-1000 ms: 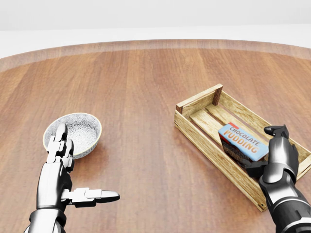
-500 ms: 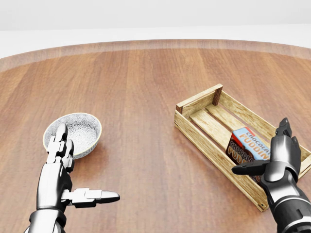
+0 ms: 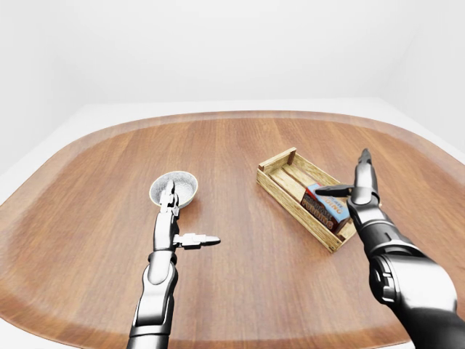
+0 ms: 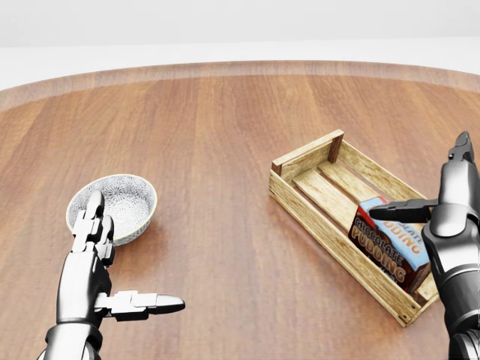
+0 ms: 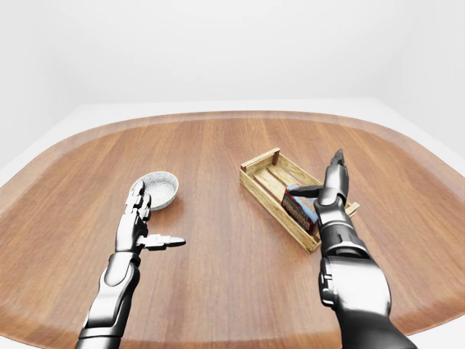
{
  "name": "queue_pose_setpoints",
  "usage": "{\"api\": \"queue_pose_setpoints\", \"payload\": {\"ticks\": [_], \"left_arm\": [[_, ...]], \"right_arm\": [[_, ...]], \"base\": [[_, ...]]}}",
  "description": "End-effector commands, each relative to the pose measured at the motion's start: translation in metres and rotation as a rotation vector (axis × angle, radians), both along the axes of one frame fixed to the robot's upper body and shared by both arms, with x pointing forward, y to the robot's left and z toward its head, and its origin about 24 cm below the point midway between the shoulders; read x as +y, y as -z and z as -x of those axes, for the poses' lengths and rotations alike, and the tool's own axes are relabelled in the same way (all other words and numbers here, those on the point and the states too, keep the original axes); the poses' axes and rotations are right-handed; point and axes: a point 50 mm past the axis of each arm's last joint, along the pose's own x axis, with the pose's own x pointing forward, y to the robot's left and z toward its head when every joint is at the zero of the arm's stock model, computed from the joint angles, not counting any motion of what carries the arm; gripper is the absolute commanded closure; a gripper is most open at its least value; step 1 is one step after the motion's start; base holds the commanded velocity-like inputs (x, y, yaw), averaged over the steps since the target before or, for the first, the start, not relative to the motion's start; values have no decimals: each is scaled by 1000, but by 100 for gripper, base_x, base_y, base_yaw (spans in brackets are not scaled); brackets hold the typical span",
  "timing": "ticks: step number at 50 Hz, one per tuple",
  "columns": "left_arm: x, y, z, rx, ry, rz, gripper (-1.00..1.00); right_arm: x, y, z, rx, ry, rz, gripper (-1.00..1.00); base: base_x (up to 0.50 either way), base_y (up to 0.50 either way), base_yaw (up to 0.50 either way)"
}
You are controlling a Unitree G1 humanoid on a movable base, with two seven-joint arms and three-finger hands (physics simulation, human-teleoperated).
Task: Pick up the chocolate pudding and put it in the tray.
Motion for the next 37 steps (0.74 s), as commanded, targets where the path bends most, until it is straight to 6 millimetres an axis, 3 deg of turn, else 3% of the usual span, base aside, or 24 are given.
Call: {"api": "queue_pose_setpoints", "payload": {"ticks": [1, 8, 12, 19, 32, 37], "left_arm": [[0, 1, 0, 16, 10, 12, -100], [0, 2, -1, 19, 8, 13, -100], [0, 2, -1, 19, 9, 13, -100], [0, 2, 0, 17, 10, 12, -100], [0, 2, 0, 17, 11, 10, -100], [0, 2, 0, 17, 10, 11, -100]], "right_arm": [[-10, -43, -13, -140, -9, -38, -100], [-15, -83, -20, -283, -34, -72, -100], [-15, -125, -21, -436, -77, -72, -100], [-8, -180, -11, -667, -171, -51, -100], [1, -239, 20, -935, -268, 2, -100], [6, -253, 29, -1000, -299, 24, -100]], "base": [[0, 0, 0], [0, 0, 0], [0, 0, 0], [0, 0, 0], [0, 0, 0], [0, 0, 0]]}}
